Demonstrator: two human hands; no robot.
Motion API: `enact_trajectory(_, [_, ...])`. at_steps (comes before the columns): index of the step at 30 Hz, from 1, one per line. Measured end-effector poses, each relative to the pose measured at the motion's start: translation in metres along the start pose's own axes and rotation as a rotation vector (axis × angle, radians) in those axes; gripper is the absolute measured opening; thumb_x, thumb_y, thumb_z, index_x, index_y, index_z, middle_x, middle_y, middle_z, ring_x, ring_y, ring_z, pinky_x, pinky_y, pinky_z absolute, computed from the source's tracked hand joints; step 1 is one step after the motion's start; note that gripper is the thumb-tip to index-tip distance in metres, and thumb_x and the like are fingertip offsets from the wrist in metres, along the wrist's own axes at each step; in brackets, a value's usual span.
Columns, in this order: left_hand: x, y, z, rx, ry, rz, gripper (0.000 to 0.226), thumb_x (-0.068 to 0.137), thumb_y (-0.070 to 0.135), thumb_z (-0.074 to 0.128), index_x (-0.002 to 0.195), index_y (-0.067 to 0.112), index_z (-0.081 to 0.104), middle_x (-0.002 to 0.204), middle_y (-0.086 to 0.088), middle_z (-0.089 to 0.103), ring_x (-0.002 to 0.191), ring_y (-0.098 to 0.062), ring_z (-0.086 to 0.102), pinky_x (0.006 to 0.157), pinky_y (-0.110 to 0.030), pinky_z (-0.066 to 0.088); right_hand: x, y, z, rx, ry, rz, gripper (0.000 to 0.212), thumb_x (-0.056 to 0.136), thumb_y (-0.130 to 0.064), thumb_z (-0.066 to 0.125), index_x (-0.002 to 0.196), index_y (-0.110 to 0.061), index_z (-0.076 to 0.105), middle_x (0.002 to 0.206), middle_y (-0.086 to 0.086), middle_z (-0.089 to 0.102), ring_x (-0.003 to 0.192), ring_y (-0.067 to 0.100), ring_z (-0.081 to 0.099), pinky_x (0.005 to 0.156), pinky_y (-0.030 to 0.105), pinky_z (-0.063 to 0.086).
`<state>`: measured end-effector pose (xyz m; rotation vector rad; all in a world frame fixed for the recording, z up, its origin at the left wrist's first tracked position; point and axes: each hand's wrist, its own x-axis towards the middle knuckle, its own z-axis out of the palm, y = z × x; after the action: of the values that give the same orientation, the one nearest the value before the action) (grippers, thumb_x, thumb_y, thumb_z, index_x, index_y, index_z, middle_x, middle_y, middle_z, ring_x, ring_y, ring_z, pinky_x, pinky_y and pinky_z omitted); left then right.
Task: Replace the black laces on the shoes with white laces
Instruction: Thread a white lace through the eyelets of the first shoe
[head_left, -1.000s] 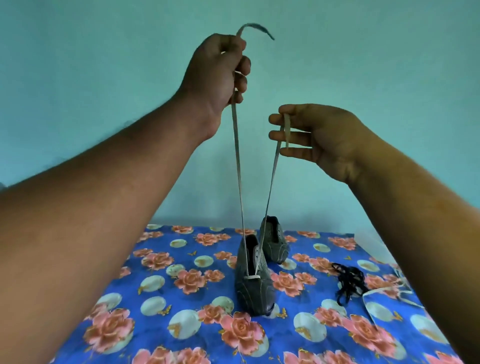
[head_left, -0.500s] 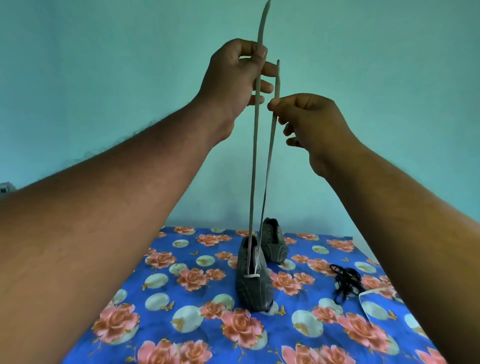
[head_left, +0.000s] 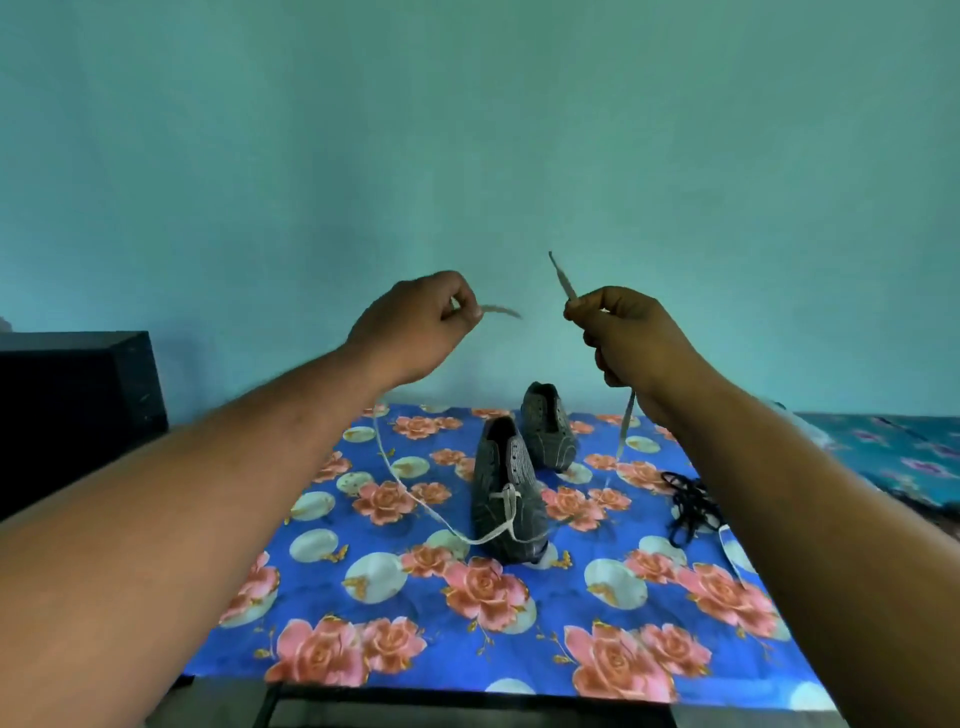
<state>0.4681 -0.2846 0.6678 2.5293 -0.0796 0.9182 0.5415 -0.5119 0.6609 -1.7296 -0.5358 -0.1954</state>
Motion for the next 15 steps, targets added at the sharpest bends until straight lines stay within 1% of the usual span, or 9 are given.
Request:
enact_trajectory(1, [-0.009, -0.016, 0.014, 0.073, -0.06, -0.031, 0.013, 0.1, 0.041, 0.058, 0.098, 0.029, 0.064, 0.083, 0.008, 0.064, 0.077, -0.02, 0.062, 0.07, -0.035, 0.05, 0.0, 0.018, -0.001, -0.053, -0.001, 0.018, 0.019, 0.099, -0.029, 0.065, 0.101, -0.01, 0.07, 0.07, 0.002, 0.049, 0.045, 0.011, 0.03, 0.048, 0.024, 0.026])
enact_trajectory(3, [-0.024, -0.046, 0.043, 0.128, -0.146, -0.095, 0.012, 0.1, 0.039, 0.059, 0.1, 0.028, 0.066, 0.093, 0.003, 0.07, 0.085, -0.024, 0.066, 0.078, -0.039, 0.055, 0.0, 0.053, -0.001, -0.178, -0.006, 0.026, 0.02, 0.098, -0.031, 0.067, 0.094, -0.012, 0.07, 0.062, -0.002, 0.051, 0.038, 0.008, 0.03, 0.046, 0.024, 0.026])
enact_trajectory(5, [-0.037, -0.073, 0.07, 0.128, -0.201, -0.148, 0.01, 0.099, 0.035, 0.062, 0.1, 0.026, 0.066, 0.093, 0.003, 0.071, 0.086, -0.024, 0.067, 0.079, -0.042, 0.056, -0.002, 0.084, 0.001, -0.299, -0.026, 0.022, 0.022, 0.097, -0.034, 0.068, 0.088, -0.014, 0.069, 0.053, -0.005, 0.049, 0.034, 0.006, 0.031, 0.046, 0.024, 0.027])
enact_trajectory(7, [-0.047, -0.096, 0.095, 0.109, -0.253, -0.178, 0.008, 0.1, 0.032, 0.061, 0.099, 0.025, 0.065, 0.091, 0.007, 0.069, 0.083, -0.021, 0.067, 0.079, -0.045, 0.057, -0.002, 0.111, 0.005, -0.409, -0.059, 0.021, 0.024, 0.098, -0.036, 0.066, 0.087, -0.015, 0.068, 0.055, -0.002, 0.05, 0.034, 0.005, 0.035, 0.048, 0.026, 0.029])
enact_trajectory(9, [-0.057, -0.114, 0.117, 0.081, -0.3, -0.214, 0.005, 0.1, 0.031, 0.06, 0.103, 0.026, 0.062, 0.101, 0.006, 0.07, 0.087, -0.018, 0.066, 0.08, -0.045, 0.056, -0.002, 0.132, 0.012, -0.493, -0.103, 0.031, 0.025, 0.1, -0.036, 0.064, 0.088, -0.015, 0.065, 0.057, -0.003, 0.05, 0.039, 0.005, 0.039, 0.049, 0.026, 0.03])
enact_trajectory(10, [-0.062, -0.118, 0.127, 0.081, -0.302, -0.224, 0.012, 0.1, 0.035, 0.061, 0.108, 0.027, 0.061, 0.111, 0.004, 0.069, 0.093, -0.019, 0.065, 0.083, -0.044, 0.056, -0.003, 0.14, 0.015, -0.524, -0.126, 0.042, 0.024, 0.101, -0.035, 0.062, 0.088, -0.014, 0.064, 0.058, -0.003, 0.05, 0.043, 0.008, 0.041, 0.049, 0.027, 0.03])
enact_trajectory(12, [-0.072, -0.12, 0.146, 0.091, -0.277, -0.207, 0.035, 0.096, 0.054, 0.059, 0.119, 0.028, 0.058, 0.129, 0.004, 0.06, 0.108, -0.022, 0.062, 0.09, -0.046, 0.052, -0.005, 0.158, 0.024, -0.578, -0.177, 0.066, 0.023, 0.101, -0.034, 0.06, 0.088, -0.015, 0.061, 0.059, -0.003, 0.051, 0.049, 0.013, 0.045, 0.05, 0.028, 0.031])
enact_trajectory(13, [-0.078, -0.117, 0.156, 0.082, -0.259, -0.182, 0.044, 0.092, 0.065, 0.055, 0.118, 0.03, 0.058, 0.129, 0.006, 0.058, 0.111, -0.021, 0.06, 0.092, -0.048, 0.05, -0.007, 0.166, 0.03, -0.586, -0.209, 0.078, 0.024, 0.101, -0.036, 0.059, 0.088, -0.015, 0.058, 0.06, -0.002, 0.054, 0.05, 0.015, 0.047, 0.051, 0.028, 0.032])
enact_trajectory(15, [-0.092, -0.103, 0.168, 0.072, -0.237, -0.126, 0.059, 0.082, 0.086, 0.04, 0.102, 0.034, 0.055, 0.111, 0.013, 0.059, 0.104, -0.016, 0.057, 0.09, -0.047, 0.044, -0.014, 0.18, 0.039, -0.566, -0.281, 0.093, 0.026, 0.102, -0.038, 0.057, 0.09, -0.015, 0.054, 0.07, 0.003, 0.065, 0.053, 0.016, 0.05, 0.053, 0.03, 0.039])
